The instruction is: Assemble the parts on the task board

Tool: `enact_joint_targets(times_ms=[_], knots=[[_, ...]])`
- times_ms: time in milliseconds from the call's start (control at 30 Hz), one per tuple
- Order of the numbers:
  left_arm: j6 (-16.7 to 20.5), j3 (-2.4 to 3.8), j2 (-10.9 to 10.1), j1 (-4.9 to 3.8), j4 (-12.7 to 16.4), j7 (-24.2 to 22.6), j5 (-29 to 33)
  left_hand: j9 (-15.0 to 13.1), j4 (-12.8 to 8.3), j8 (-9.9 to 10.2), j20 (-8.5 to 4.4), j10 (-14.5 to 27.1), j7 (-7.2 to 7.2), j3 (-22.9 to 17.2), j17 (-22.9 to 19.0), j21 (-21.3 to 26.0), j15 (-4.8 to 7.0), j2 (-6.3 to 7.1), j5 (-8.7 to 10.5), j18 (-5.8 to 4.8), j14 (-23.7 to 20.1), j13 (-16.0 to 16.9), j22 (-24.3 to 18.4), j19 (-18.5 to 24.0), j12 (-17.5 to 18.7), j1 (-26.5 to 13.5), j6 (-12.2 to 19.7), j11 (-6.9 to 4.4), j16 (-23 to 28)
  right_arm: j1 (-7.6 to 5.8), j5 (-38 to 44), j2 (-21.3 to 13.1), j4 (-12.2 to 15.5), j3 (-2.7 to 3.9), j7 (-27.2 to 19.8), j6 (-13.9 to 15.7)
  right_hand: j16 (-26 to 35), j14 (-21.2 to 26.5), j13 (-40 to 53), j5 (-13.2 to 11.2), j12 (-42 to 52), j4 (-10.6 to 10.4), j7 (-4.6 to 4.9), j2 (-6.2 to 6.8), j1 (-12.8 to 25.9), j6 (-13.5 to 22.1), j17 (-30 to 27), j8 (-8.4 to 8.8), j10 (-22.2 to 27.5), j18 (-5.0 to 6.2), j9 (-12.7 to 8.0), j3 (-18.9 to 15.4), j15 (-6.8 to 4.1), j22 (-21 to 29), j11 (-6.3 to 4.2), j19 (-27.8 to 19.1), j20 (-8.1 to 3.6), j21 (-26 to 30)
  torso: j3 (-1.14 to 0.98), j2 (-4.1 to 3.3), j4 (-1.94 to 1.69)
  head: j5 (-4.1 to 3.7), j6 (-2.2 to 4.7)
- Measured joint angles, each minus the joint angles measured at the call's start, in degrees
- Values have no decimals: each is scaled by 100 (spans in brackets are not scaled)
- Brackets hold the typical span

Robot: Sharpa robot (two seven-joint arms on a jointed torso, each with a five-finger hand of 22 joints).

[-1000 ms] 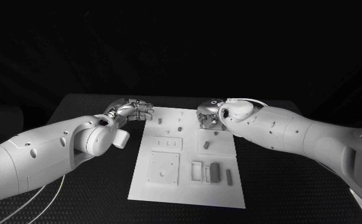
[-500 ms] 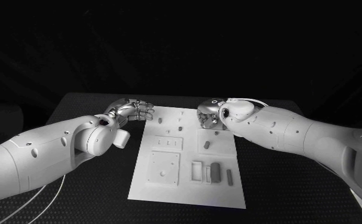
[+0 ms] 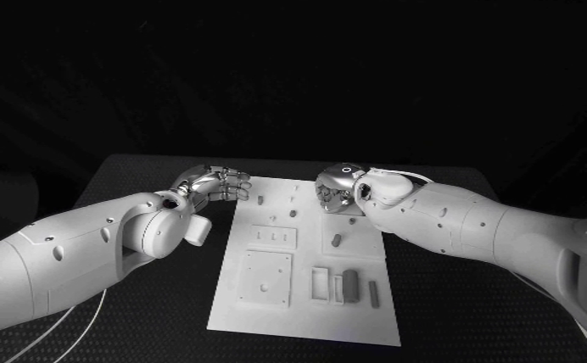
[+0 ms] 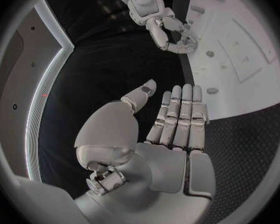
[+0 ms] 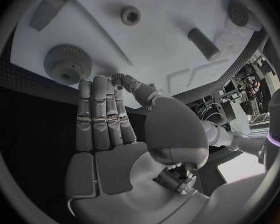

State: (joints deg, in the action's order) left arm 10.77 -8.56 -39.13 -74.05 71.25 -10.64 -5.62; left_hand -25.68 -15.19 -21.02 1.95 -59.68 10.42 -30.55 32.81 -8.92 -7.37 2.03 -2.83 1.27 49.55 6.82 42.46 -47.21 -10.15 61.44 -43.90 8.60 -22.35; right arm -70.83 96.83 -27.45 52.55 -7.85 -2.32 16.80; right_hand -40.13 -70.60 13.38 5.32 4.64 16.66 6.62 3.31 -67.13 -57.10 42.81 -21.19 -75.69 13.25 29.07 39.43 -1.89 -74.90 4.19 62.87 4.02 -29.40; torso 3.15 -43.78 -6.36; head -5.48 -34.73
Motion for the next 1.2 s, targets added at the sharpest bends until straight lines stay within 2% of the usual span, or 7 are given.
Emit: enact_joint_targets(times_ms=[100,333,533,733,867,1200], knots=[[0,0,0,0,-1,0,0,0,0,0,0,0,0,0,0,0,0,0,0,0,0,0,0,0,0,0,0,0,0,-2,19,65,1,7,67,194,-34,-8,0,0,0,-5,-25,0,0,-25,12,0,0,-1,1,5,-3,-1,0,0,0,-46,1,-4,1,9,36],[-2,0,4,0,5,0,0,0,14,0,0,21,0,14,6,22,0,-12,0,0,0,-5,0,0,0,-12,0,-21,0,-3,270,269,-24,9,365,620,-38,-39,0,0,0,-6,-6,17,-17,-48,30,0,-21,-4,42,6,-12,-3,19,31,-12,-122,4,-14,2,16,94],[-4,0,31,1,-15,-2,0,-1,14,0,-21,21,0,14,6,22,0,-23,0,-8,0,-5,0,-21,9,-23,0,-21,22,-2,598,547,-258,9,551,854,-86,-72,0,-2,0,-7,-31,32,-31,-75,41,1,-49,-6,52,7,-21,-5,-9,32,-11,-176,6,-20,-2,19,161],[-7,0,43,1,-11,-3,0,5,14,0,-21,21,0,14,11,22,0,-23,0,-9,0,-5,0,-21,22,-23,0,-21,22,2,894,708,-436,0,661,1013,-92,-65,0,-5,-1,-9,-32,55,-54,-75,57,1,-49,-8,82,10,-29,-5,-10,52,-18,-199,7,-26,-13,13,216],[-7,0,42,1,-9,-3,0,5,14,0,-21,21,0,14,11,22,0,-23,0,-9,0,-10,0,-21,22,-23,0,-21,22,3,1037,792,-518,-10,714,1090,-101,-65,-1,-22,-1,20,-51,56,-54,-94,62,2,-49,-47,81,46,-30,-4,-11,40,-45,-221,9,-30,-16,30,244],[-7,2,39,-1,21,-3,0,4,14,0,-21,21,0,13,17,22,0,-6,0,-10,0,-10,0,-21,22,-39,0,-21,22,6,1264,932,-579,-24,797,1169,-102,-71,-1,-15,-12,42,-38,57,-52,-122,65,6,-69,-61,80,70,-35,-2,9,40,-45,-249,13,-39,-12,90,258]])
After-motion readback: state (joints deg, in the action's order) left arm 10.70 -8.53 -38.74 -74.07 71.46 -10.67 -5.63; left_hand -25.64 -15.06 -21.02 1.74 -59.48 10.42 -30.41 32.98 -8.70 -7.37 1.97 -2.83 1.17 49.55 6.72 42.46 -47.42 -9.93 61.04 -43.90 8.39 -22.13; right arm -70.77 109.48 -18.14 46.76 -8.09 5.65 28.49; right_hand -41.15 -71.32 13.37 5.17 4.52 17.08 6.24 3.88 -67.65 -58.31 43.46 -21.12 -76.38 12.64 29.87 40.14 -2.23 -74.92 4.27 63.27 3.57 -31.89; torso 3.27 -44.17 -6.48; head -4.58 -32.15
